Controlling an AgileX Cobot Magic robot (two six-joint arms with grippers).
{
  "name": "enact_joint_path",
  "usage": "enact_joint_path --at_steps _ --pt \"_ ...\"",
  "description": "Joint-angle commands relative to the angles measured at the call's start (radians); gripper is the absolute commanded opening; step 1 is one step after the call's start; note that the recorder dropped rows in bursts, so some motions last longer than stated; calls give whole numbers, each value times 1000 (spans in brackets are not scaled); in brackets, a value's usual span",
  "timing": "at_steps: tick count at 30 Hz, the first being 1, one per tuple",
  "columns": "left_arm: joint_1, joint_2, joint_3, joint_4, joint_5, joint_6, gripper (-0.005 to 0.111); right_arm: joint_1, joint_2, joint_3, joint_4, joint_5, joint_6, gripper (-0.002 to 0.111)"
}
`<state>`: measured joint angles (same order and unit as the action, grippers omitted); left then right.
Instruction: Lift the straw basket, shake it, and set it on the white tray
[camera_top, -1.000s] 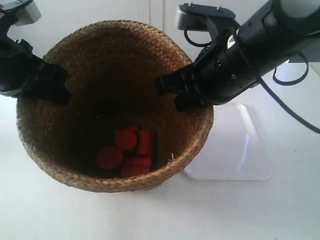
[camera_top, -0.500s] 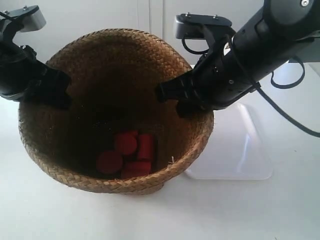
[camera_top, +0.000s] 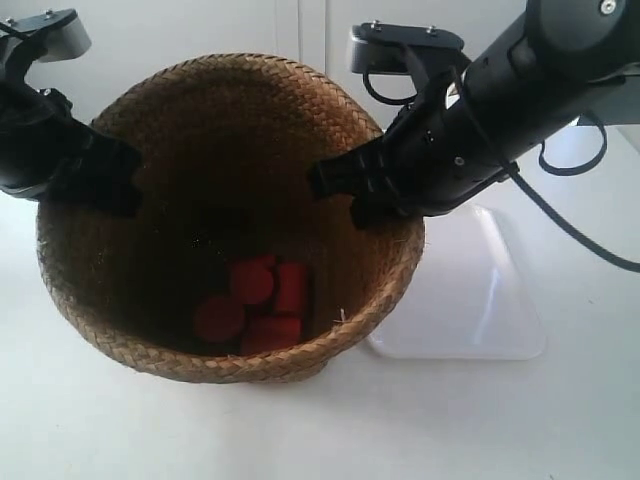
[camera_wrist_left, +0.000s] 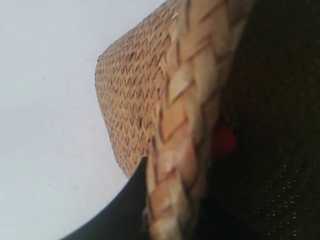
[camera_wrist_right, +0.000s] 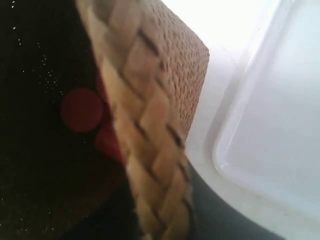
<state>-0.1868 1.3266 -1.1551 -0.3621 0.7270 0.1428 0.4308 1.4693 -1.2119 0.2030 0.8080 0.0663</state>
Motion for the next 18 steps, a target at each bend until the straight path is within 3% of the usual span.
enact_joint_path --at_steps 1,15,18 --pt "-5 -11 -9 -29 -8 14 0 4 5 4 -21 -15 -11 0" --pt "-5 -11 -9 -29 0 15 0 4 5 4 -21 -15 -9 0" --pt "-5 -39 -54 -71 87 15 0 4 -40 -43 1 122 -9 0"
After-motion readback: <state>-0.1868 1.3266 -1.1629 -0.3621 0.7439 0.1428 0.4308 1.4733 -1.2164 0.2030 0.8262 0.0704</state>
